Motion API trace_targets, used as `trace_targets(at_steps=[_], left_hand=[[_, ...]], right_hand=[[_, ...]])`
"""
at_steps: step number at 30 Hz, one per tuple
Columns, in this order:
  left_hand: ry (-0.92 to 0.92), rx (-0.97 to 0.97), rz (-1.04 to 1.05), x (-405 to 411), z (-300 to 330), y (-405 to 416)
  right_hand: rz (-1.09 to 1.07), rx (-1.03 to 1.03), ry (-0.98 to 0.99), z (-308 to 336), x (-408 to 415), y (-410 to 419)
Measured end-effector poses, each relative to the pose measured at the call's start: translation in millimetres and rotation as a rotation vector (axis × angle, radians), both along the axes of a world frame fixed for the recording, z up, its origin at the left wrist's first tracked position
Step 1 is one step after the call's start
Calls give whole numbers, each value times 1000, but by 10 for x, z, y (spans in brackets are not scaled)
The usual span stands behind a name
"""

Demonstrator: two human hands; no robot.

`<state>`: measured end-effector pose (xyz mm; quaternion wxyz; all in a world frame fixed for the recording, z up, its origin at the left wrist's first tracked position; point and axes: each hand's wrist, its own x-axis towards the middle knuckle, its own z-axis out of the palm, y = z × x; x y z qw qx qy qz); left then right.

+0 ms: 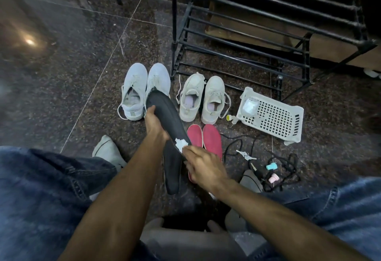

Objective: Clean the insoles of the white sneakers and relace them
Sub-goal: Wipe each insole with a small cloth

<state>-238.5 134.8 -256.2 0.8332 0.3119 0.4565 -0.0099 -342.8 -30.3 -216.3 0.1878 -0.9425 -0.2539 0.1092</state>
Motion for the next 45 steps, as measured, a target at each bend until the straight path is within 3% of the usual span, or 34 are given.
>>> trace_targets(at_steps=[5,9,15,17,19,23,30,35,40,42,45], left_hand=[[271,307,-146,-71,-629,515],[421,490,-255,-148,-1158,787],[498,742,-520,-98,-1441,835],[472,835,-646,-100,-1437,874],[428,891,-715,-135,-1449,911],[442,875,-753,-194,-1498,938],[480,951,-1021,-98,-1549,966],[540,936,-1024,-80,-1623,881],[641,1282,-836,-229,-1380,539],[546,1470,-815,-271,-1238,304],[119,1600,-907,-236,-1116,-124]], right_hand=[[-73,42,306,-260,181,-55],[-287,176,561,-648,353,-170],[-878,731,782,-901,548,-161],[-1137,920,846,-938,638,-159],[-1258,1018,880,-994,702,-163],[-1244,971,914,-1116,714,-113],[-1277,950,909,-1278,694,-177],[-1246,960,979,-1300,771,-335],[-1245,919,942,-1245,987,-680],[-1313,943,886,-1211,1103,-890],[-1413,995,766,-1119,1310,-1237]])
